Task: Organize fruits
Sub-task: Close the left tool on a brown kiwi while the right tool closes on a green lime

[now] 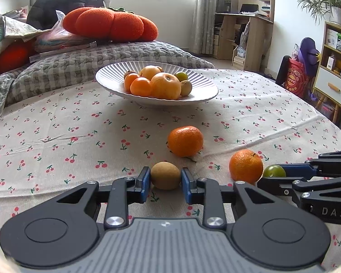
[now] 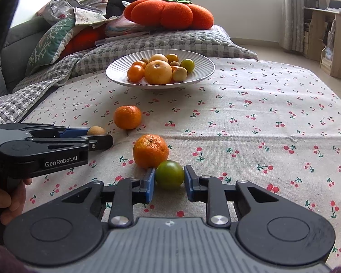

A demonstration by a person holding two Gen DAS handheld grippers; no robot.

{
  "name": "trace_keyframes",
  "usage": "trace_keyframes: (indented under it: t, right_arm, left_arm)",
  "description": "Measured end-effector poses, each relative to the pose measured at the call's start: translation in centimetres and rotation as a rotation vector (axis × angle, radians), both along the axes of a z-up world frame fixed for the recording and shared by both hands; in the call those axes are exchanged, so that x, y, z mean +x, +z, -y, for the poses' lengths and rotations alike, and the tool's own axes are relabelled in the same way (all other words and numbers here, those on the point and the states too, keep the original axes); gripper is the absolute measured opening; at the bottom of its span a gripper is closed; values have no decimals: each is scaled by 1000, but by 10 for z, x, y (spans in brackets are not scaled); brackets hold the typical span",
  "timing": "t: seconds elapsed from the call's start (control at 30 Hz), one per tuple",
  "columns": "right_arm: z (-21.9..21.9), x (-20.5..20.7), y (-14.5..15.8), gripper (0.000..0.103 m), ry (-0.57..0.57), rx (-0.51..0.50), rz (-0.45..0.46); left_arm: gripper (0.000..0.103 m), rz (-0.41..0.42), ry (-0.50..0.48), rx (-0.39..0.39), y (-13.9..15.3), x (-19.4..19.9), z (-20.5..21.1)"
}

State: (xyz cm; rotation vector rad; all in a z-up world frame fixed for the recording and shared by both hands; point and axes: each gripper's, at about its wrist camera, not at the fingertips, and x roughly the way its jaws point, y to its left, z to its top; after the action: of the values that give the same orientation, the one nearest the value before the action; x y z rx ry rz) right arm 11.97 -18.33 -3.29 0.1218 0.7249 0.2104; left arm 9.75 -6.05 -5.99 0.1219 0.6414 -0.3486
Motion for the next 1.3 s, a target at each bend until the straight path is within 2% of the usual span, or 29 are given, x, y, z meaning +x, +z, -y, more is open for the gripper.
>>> trace_keyframes:
  t: [0.67, 1.1, 1.3]
  right_arm:
    - [2, -9, 5, 24, -12, 50, 15]
    - [4, -7, 16, 24, -5, 54, 39]
    - [9, -6, 23, 24, 3, 92, 45]
  left_arm:
    - [18, -73, 48, 27, 8, -11, 7]
    - [18, -74, 31, 21, 17, -16, 9]
    - [18, -76, 32, 5, 21, -17, 8]
